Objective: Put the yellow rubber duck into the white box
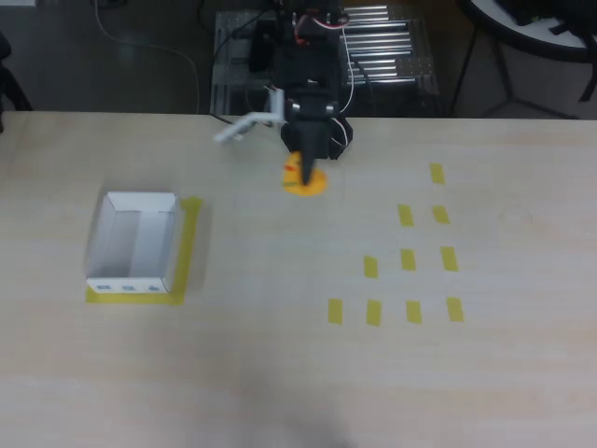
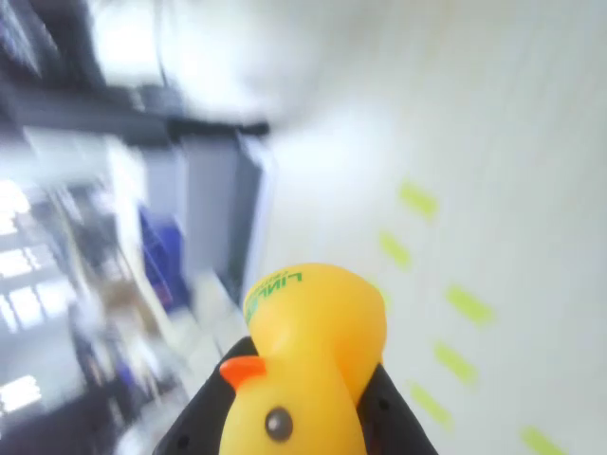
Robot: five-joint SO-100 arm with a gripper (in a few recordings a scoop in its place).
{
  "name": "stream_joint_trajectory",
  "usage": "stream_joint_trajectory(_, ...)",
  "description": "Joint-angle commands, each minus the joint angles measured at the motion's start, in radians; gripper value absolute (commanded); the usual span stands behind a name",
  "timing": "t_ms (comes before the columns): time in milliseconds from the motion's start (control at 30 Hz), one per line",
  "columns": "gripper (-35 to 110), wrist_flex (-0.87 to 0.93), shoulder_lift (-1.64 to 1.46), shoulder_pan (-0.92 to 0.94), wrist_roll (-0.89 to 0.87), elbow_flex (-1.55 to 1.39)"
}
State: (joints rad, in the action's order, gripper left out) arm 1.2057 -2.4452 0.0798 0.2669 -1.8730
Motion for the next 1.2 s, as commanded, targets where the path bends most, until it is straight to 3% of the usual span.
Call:
stream_joint_trajectory(0,0,-0.078,0.083,0.261,0.023,0.117)
stream_joint_trajectory(700,0,-0.129,0.831,0.626,0.146,0.514)
stream_joint_trajectory(933,0,-0.127,0.945,0.701,0.143,0.663)
stream_joint_trajectory(1167,0,-0.247,0.976,0.769,0.187,0.569)
